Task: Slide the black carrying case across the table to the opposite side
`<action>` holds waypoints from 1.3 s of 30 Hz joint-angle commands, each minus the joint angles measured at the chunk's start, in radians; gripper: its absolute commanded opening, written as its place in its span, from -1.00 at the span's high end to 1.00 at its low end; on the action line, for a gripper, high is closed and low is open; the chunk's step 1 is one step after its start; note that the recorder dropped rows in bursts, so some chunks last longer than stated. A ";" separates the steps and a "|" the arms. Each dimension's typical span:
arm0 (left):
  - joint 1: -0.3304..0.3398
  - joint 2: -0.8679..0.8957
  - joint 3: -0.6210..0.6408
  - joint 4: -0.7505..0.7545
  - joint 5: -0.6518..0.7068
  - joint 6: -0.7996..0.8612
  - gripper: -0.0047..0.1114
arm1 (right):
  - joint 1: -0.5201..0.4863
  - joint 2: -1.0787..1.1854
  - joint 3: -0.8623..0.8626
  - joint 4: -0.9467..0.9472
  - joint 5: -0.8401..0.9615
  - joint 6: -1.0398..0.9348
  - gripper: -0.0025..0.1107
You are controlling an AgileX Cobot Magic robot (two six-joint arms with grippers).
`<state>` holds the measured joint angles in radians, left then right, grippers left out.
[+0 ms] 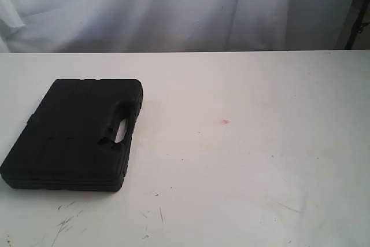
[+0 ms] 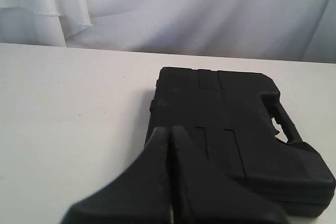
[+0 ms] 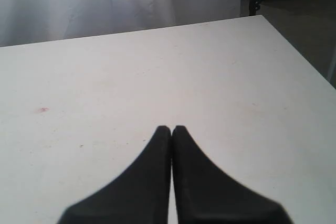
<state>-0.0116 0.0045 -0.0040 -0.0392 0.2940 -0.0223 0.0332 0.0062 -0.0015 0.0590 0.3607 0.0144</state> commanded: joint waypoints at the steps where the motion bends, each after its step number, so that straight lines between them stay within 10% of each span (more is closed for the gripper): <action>1: -0.005 -0.004 0.004 -0.007 -0.010 0.001 0.92 | -0.003 -0.006 0.001 0.009 -0.015 -0.001 0.96; 12: -0.005 -0.004 0.004 -0.007 -0.368 0.001 0.92 | -0.003 -0.006 0.001 0.009 -0.015 -0.001 0.96; 30: -0.005 -0.004 -0.002 -0.037 -0.433 -0.033 0.92 | -0.003 -0.006 0.001 0.009 -0.015 -0.001 0.96; 39: -0.005 0.055 -0.240 -0.033 -0.316 -0.028 0.92 | -0.003 -0.006 0.001 0.009 -0.015 -0.001 0.96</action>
<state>-0.0116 0.0107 -0.1731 -0.0670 -0.0577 -0.0435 0.0332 0.0062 -0.0015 0.0590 0.3586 0.0144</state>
